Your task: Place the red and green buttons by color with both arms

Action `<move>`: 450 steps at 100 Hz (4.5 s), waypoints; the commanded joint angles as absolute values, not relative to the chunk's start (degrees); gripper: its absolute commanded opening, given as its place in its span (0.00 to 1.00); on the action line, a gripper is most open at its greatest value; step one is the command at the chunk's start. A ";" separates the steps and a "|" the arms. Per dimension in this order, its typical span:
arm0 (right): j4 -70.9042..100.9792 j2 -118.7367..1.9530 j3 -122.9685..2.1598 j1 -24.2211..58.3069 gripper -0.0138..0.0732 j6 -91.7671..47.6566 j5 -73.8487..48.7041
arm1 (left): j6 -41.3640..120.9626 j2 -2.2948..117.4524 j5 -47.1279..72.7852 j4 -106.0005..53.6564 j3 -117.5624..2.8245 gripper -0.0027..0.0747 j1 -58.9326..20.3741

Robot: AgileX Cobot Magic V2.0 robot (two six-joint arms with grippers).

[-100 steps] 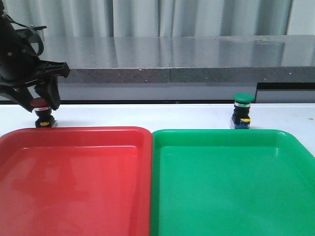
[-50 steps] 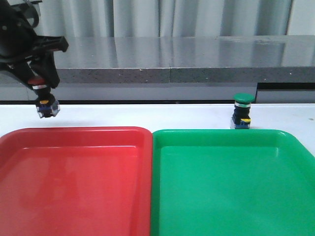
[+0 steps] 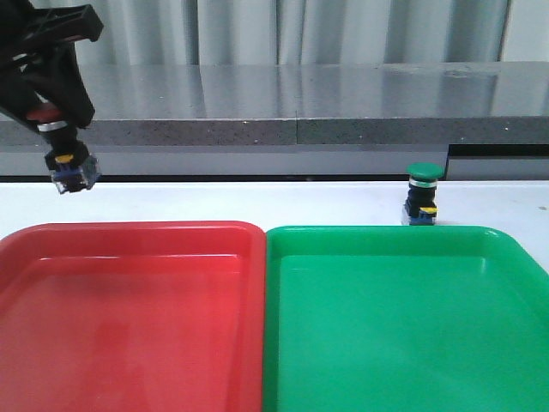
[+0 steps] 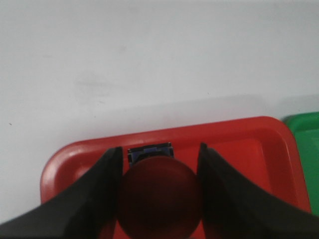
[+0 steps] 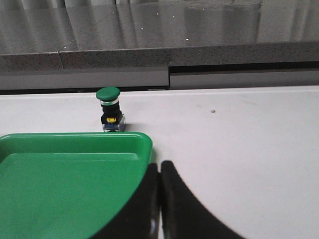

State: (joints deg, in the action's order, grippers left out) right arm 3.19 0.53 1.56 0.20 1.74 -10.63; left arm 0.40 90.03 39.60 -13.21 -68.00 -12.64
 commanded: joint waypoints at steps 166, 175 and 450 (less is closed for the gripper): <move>2.74 1.77 0.75 -0.22 0.08 1.74 -6.45 | -5.63 92.96 27.52 -13.97 -58.45 0.71 -20.64; 2.74 1.77 0.75 -0.22 0.08 1.74 -6.45 | -5.63 91.56 26.57 -13.97 -58.45 0.71 -20.53; 2.74 1.77 0.75 -0.22 0.08 1.74 -6.45 | -5.29 30.86 6.06 -1.35 -27.15 0.01 -17.54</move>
